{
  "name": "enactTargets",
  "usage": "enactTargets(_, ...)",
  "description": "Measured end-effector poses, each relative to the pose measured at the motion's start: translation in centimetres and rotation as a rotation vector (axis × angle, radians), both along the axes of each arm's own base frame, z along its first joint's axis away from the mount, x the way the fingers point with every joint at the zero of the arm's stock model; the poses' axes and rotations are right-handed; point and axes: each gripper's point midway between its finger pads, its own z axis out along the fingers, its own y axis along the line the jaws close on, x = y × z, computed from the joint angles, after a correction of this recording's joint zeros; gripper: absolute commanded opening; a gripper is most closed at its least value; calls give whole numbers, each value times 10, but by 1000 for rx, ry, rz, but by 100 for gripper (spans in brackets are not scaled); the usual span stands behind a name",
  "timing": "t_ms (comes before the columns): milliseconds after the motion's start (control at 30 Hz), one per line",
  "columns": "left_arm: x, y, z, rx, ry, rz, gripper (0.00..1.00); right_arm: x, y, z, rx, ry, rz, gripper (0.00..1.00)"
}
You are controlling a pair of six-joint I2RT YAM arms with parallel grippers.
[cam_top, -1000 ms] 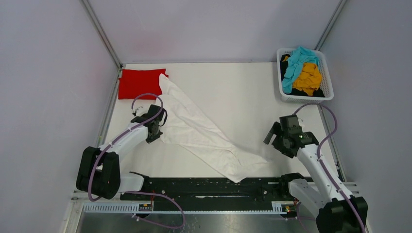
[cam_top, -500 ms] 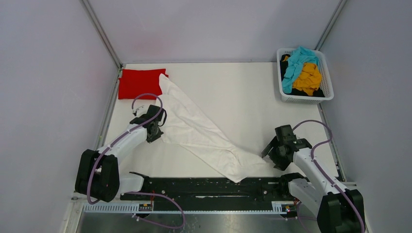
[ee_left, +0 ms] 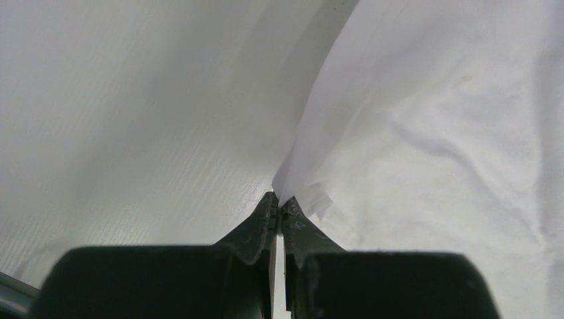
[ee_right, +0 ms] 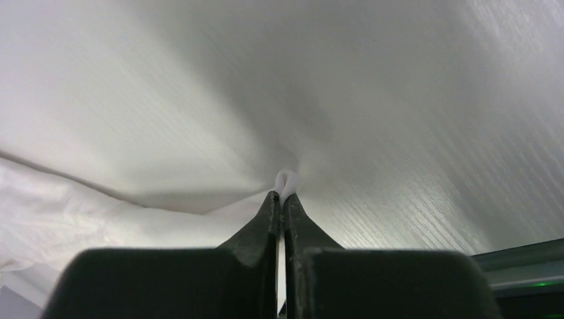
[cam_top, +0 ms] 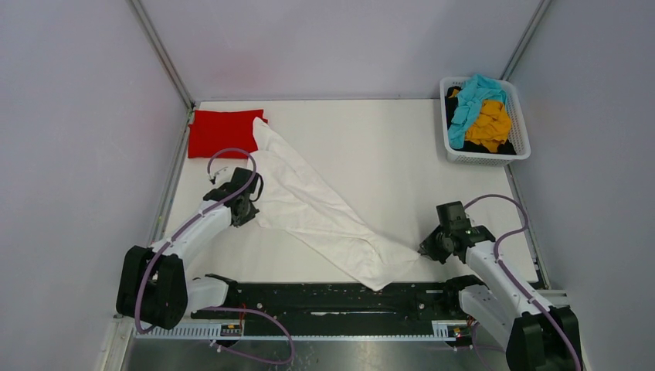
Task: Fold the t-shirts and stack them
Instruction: Flatten out the tshirt
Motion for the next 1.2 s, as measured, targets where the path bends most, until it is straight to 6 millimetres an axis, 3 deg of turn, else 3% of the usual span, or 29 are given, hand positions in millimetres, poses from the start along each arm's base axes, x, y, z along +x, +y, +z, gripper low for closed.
enactTargets(167,-2,0,5,-6,-23,-1,0,12,-3,11,-19,-86,11,0)
enactTargets(300,0,-1,14,-22,-58,-4,0,34,-6,32,-43,-208,32,0)
enactTargets(400,2,-5,26,-50,-94,-12,0,56,-5,60,-57,-336,55,0)
enactTargets(500,11,-11,52,-86,-168,-29,0,80,-7,100,-83,-477,64,0)
enactTargets(667,38,-20,151,-153,-443,-61,0,110,-17,188,-142,-743,38,0)
enactTargets(833,42,-25,281,-219,-757,-115,0,115,-31,291,-224,-980,17,0)
enactTargets(967,23,-21,368,-242,-961,-145,0,103,-44,373,-287,-1154,-1,0)
enactTargets(1133,-15,-11,462,-247,-1172,-182,0,70,-55,453,-337,-1325,-8,0)
enactTargets(1200,-31,-10,490,-253,-1239,-207,0,56,-59,478,-354,-1376,-8,0)
